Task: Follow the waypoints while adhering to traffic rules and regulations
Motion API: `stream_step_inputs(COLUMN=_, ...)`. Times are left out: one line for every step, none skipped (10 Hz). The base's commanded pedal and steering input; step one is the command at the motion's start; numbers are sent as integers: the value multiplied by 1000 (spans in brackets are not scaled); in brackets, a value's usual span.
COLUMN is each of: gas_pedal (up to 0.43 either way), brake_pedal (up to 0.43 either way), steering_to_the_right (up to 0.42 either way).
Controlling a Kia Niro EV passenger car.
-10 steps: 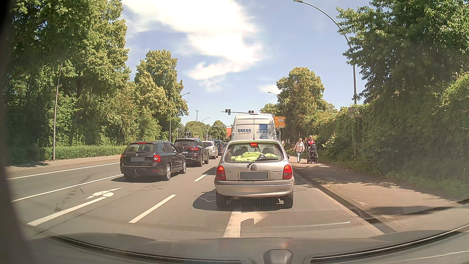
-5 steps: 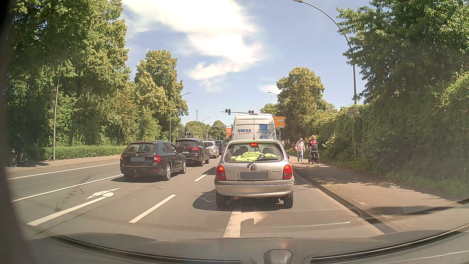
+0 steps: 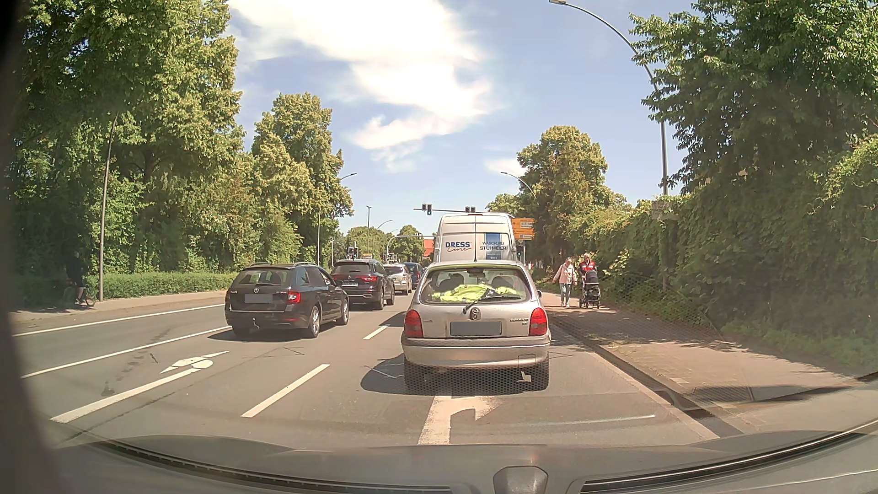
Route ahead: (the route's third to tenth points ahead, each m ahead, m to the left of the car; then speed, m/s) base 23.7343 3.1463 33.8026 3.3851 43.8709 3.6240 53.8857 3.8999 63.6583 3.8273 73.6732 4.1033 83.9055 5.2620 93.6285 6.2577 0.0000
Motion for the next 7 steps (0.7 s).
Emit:
stream_step_inputs(gas_pedal=0, brake_pedal=244, steering_to_the_right=8)
stream_step_inputs(gas_pedal=0, brake_pedal=244, steering_to_the_right=7)
stream_step_inputs(gas_pedal=0, brake_pedal=244, steering_to_the_right=8)
stream_step_inputs(gas_pedal=0, brake_pedal=244, steering_to_the_right=8)
stream_step_inputs(gas_pedal=0, brake_pedal=244, steering_to_the_right=7)
stream_step_inputs(gas_pedal=0, brake_pedal=244, steering_to_the_right=8)
stream_step_inputs(gas_pedal=0, brake_pedal=244, steering_to_the_right=7)
